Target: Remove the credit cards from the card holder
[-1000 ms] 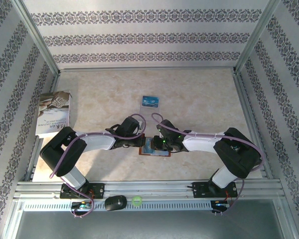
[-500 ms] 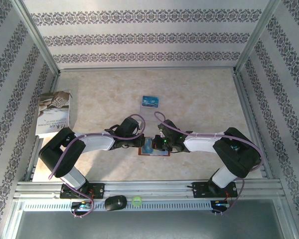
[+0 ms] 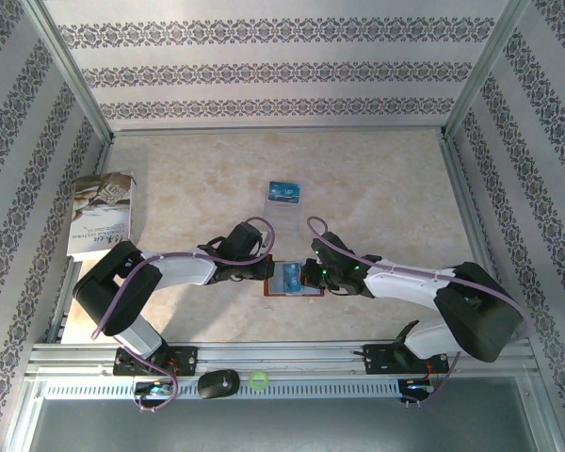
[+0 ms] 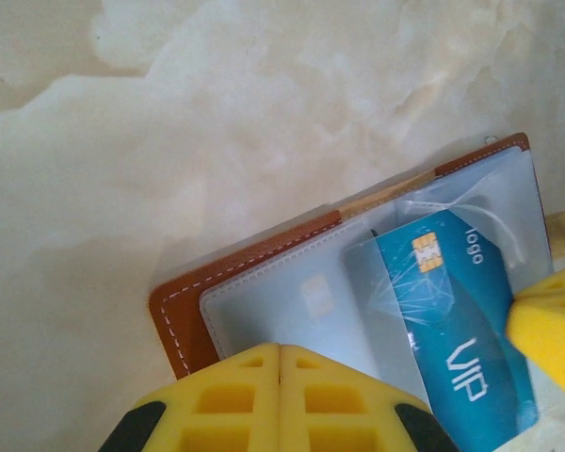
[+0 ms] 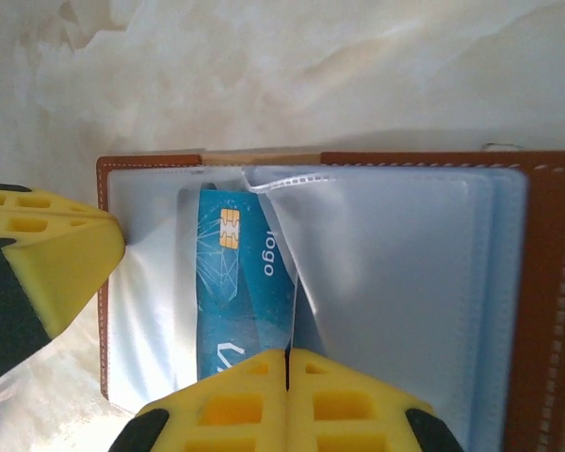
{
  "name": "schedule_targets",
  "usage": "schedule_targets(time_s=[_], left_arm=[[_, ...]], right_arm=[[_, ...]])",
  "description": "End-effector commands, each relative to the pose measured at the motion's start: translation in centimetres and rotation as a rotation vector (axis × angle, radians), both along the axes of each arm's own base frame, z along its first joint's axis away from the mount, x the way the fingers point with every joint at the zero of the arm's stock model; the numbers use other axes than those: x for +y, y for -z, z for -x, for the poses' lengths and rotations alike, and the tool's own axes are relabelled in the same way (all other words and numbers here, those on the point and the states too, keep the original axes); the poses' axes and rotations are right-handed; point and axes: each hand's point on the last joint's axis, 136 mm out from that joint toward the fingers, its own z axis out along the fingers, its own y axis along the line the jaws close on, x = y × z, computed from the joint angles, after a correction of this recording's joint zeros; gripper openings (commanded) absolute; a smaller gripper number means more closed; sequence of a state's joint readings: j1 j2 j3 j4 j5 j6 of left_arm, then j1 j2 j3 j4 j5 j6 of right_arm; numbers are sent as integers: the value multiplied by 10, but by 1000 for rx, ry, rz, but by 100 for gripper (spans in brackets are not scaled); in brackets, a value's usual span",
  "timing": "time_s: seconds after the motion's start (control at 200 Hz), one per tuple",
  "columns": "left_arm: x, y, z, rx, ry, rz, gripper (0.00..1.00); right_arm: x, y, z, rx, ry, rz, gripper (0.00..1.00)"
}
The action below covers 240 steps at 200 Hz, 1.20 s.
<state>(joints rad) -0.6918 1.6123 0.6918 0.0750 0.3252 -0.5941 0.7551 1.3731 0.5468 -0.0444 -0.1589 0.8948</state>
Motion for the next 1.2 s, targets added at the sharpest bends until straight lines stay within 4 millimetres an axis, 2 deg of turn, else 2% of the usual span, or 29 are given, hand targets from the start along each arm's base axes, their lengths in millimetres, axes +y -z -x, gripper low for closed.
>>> schedule_targets(time_s=[0.0, 0.13, 0.375, 0.57, 0.764, 0.859, 1.084, 1.194], left_arm=[[16, 9, 7, 39, -20, -45, 7], [13, 3, 5, 27, -12, -34, 9], [9, 2, 2, 28, -3, -23, 9], [6, -2, 0, 24, 2, -13, 13], [16, -30, -4, -55, -9, -16, 25], [8, -40, -2, -59, 12, 27, 27], [-22, -24, 13, -9, 88, 50, 26], [-24, -8, 17, 27, 93, 21, 21]], right_arm=[[-25, 0, 6, -19, -4, 143, 0], [-21, -14, 5, -56, -36, 195, 0], [-16, -27, 1, -119, -75, 314, 0], [-3, -15, 5, -83, -87, 277, 0], [6, -10, -1, -93, -67, 240, 0], [13, -10, -4, -90, -69, 222, 0], [14, -4, -1, -72, -63, 209, 0], [10, 2, 2, -44, -56, 201, 0]])
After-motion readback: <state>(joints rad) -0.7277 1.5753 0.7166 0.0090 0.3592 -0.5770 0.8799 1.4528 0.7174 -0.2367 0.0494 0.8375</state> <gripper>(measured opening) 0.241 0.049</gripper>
